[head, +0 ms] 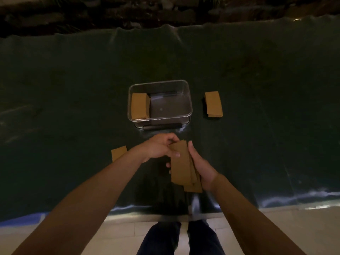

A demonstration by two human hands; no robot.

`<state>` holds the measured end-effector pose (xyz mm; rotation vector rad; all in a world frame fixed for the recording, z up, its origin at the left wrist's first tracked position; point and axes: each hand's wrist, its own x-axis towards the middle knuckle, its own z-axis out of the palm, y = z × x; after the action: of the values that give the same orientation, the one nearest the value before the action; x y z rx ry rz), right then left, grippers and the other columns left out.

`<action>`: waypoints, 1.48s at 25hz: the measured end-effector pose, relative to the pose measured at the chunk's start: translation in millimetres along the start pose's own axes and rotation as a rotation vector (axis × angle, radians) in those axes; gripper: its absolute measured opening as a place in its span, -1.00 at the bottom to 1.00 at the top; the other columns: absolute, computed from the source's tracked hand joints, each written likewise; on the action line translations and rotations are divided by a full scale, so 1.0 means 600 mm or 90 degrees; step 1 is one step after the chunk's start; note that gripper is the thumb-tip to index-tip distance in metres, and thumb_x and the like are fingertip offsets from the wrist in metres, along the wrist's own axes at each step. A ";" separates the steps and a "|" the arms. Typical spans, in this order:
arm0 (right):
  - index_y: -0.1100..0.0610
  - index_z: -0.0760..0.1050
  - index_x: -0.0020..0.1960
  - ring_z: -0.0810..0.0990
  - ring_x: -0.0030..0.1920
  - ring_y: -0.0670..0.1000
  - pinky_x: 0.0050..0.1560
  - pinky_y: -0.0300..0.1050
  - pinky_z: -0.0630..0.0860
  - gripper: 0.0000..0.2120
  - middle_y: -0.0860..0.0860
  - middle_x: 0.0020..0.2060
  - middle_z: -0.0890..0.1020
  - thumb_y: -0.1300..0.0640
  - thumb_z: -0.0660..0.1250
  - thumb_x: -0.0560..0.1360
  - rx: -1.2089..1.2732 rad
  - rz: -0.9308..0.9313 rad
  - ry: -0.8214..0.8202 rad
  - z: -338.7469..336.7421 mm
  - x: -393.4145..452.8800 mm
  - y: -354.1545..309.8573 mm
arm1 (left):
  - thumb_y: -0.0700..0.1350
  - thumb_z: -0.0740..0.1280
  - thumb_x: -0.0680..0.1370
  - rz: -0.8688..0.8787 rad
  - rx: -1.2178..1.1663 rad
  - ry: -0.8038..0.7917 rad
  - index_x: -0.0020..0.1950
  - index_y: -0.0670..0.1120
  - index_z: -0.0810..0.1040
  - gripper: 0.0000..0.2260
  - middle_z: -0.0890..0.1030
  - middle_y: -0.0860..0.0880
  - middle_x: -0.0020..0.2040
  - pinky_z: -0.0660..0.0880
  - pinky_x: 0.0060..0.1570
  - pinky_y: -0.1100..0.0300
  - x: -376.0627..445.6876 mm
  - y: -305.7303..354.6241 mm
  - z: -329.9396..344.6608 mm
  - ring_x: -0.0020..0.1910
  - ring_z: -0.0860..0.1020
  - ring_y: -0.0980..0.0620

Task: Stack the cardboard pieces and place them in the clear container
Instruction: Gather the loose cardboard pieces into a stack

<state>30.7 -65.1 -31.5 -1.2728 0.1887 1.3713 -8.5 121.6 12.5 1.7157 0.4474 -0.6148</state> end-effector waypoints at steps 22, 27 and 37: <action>0.08 0.64 0.23 0.71 0.06 0.25 -0.02 0.18 0.66 -0.08 0.26 0.04 0.72 -0.62 0.16 0.25 0.162 -0.002 0.116 0.043 0.017 -0.041 | 0.17 0.60 0.19 0.243 0.409 0.039 0.47 0.46 -0.34 0.24 0.12 0.12 0.47 0.20 0.29 -0.04 -0.024 -0.032 0.045 0.39 0.21 -0.07; 0.09 0.65 0.18 0.75 -0.11 0.17 -0.27 0.02 0.67 -0.27 0.18 -0.14 0.77 -0.49 0.15 0.43 0.107 -0.030 0.160 0.039 0.014 -0.056 | 0.28 0.59 0.17 0.277 0.404 0.046 0.51 0.39 -0.34 0.26 0.07 0.20 0.49 0.10 0.34 -0.03 -0.023 -0.019 0.054 0.45 0.14 -0.04; 0.10 0.66 0.17 0.69 0.07 0.26 0.12 0.22 0.59 -0.17 0.28 0.06 0.71 -0.55 0.07 0.40 0.132 -0.006 0.100 -0.015 -0.040 -0.094 | 0.32 0.54 0.20 0.311 0.541 0.109 0.54 0.34 -0.30 0.20 0.02 0.06 0.52 0.06 0.35 0.00 -0.021 0.047 0.106 0.45 0.09 -0.04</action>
<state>72.8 -69.7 13.8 -1.2049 0.4222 1.2108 -12.1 53.8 31.7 2.5825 -0.1702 -0.3005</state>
